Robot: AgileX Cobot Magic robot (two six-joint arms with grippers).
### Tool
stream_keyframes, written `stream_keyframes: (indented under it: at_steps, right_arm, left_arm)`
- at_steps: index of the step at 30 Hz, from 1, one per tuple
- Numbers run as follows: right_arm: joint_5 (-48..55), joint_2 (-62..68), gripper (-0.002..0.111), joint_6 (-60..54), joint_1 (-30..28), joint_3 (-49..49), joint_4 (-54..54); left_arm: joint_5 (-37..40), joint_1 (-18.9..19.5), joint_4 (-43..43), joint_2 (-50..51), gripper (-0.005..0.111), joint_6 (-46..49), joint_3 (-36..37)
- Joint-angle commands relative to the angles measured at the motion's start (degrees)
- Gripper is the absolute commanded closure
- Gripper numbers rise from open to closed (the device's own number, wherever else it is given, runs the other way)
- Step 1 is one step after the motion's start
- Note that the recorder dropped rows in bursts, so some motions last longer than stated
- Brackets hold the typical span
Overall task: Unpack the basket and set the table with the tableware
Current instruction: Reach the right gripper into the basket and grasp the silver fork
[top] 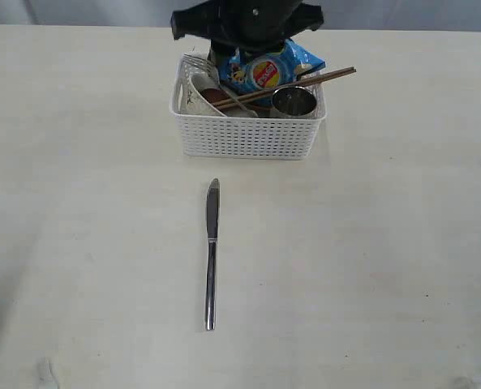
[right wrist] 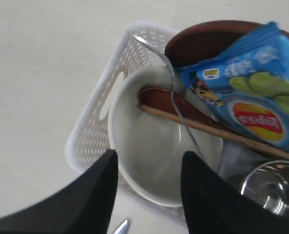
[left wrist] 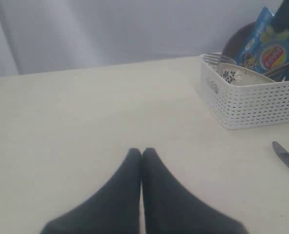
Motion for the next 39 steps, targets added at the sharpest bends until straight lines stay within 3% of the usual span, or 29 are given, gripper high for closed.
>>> stream_keyframes:
  at_steps: [1,18,28,30,35,39]
  right_arm:
    - [0.9,5.3,0.067,-4.2,0.6,-1.8,-0.6]
    - [-11.3,12.3,0.067,-1.5,0.6,-1.8,-14.3]
    - [-12.5,16.1,0.067,0.0,0.6,-1.8,-18.1]
    - [-12.9,16.5,0.073,-0.3,0.6,-1.8,-18.1]
    - [-13.0,16.8,0.105,-2.3,0.7,-1.8,-18.1]
    - [-13.0,16.3,0.109,-3.3,0.9,-1.8,-18.1]
  left_arm:
    - [-0.2,0.1,0.0,-0.2,0.107,-0.2,0.1]
    - [-0.2,0.1,0.0,-0.2,0.107,-0.2,0.1]
    - [-0.2,0.1,0.0,-0.2,0.107,-0.2,0.1]
    - [-0.2,0.1,0.0,-0.2,0.107,-0.2,0.1]
    - [-0.2,0.1,0.0,-0.2,0.107,-0.2,0.1]
    - [-0.2,0.1,0.0,-0.2,0.107,-0.2,0.1]
